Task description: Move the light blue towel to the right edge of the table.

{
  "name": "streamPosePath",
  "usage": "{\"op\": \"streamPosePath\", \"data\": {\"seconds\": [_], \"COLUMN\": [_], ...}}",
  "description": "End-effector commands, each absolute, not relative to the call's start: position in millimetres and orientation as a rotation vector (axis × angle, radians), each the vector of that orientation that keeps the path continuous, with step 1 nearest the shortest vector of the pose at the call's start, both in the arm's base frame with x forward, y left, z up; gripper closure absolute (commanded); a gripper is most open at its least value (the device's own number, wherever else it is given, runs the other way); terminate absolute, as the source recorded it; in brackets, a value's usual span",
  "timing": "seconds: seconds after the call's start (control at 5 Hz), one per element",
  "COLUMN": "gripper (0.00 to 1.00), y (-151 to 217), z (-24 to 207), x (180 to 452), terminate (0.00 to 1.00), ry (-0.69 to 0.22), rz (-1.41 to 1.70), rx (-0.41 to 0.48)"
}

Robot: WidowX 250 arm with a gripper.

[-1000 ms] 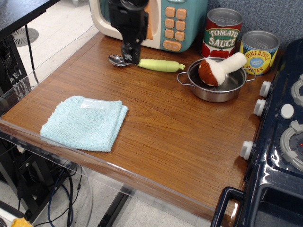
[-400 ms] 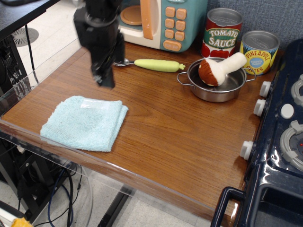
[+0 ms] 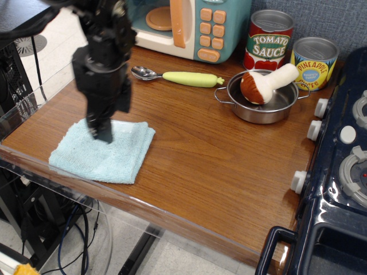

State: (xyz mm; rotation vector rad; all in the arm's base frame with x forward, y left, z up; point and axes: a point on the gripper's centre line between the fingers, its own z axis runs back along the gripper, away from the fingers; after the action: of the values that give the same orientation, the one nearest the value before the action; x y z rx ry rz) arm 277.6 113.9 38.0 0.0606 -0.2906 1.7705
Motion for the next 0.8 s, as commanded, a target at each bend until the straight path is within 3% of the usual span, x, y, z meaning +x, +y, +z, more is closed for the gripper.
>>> {"op": "streamPosePath", "data": {"seconds": [0.0,0.2,0.6], "gripper": [0.00,0.00,0.00], "y": [143.1,145.4,105.4], "z": [29.4,15.4,16.5], "x": [259.2,257.5,263.0], "terminate": [0.00,0.00,0.00], "ry": [-0.294,-0.242,-0.168], "rz": [1.785,1.787,1.782], "rx": [0.154,0.188,0.064]}}
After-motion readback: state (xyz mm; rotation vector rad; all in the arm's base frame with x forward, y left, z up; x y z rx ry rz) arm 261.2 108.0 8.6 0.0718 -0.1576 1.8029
